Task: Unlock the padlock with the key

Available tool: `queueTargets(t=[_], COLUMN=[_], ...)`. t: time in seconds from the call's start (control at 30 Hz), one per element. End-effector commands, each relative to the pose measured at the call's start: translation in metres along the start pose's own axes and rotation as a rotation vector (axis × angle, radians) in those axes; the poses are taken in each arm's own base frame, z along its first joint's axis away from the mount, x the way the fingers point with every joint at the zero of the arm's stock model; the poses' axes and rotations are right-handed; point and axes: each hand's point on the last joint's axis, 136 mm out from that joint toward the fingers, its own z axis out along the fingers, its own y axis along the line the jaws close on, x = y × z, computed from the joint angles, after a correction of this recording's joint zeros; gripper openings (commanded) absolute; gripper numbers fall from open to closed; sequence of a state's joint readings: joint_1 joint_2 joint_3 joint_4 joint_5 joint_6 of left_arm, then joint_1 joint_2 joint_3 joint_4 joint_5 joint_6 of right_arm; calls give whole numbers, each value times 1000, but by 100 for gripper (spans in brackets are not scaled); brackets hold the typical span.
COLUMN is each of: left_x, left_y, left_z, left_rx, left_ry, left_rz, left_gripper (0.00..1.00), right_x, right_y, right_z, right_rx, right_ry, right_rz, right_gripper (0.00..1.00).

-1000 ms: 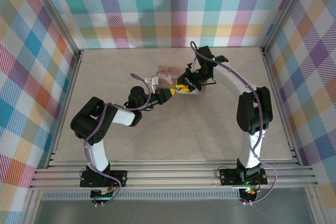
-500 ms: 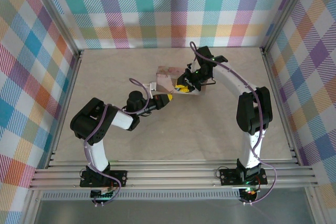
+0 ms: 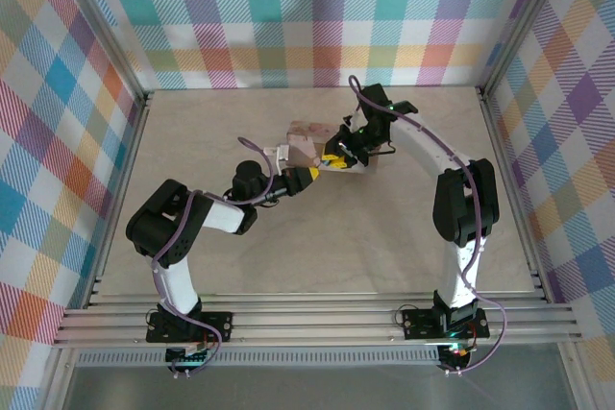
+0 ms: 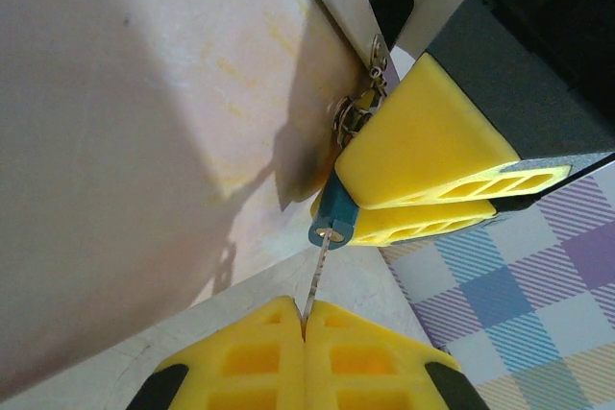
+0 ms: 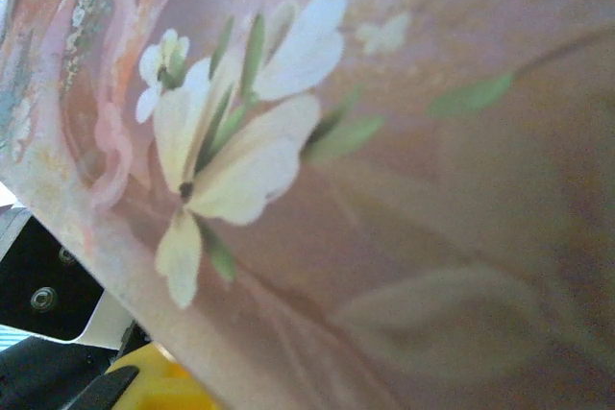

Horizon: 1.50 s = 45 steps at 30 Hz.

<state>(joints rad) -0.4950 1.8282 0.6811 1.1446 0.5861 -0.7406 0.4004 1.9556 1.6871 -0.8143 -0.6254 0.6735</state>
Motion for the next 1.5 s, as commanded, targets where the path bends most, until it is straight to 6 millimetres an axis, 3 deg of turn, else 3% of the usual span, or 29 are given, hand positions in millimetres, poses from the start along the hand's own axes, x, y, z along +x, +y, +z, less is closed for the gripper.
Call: queueTargets(t=[0.0, 0.77, 1.17, 1.47], left_x=[-13, -7, 4, 7], left_y=[-19, -15, -10, -18], left_z=[6, 15, 7, 3], left_rx=[53, 66, 53, 61], left_ry=[-17, -16, -5, 4], left_rz=[55, 28, 8, 12], left_gripper=[0, 0, 0, 0], right_x=[5, 5, 3, 2], right_y=[22, 23, 24, 23], right_z=[-9, -8, -8, -6], right_rx=[-56, -64, -61, -57], right_ry=[10, 21, 12, 11], right_rz=[-33, -42, -40, -33], right_gripper=[0, 0, 0, 0])
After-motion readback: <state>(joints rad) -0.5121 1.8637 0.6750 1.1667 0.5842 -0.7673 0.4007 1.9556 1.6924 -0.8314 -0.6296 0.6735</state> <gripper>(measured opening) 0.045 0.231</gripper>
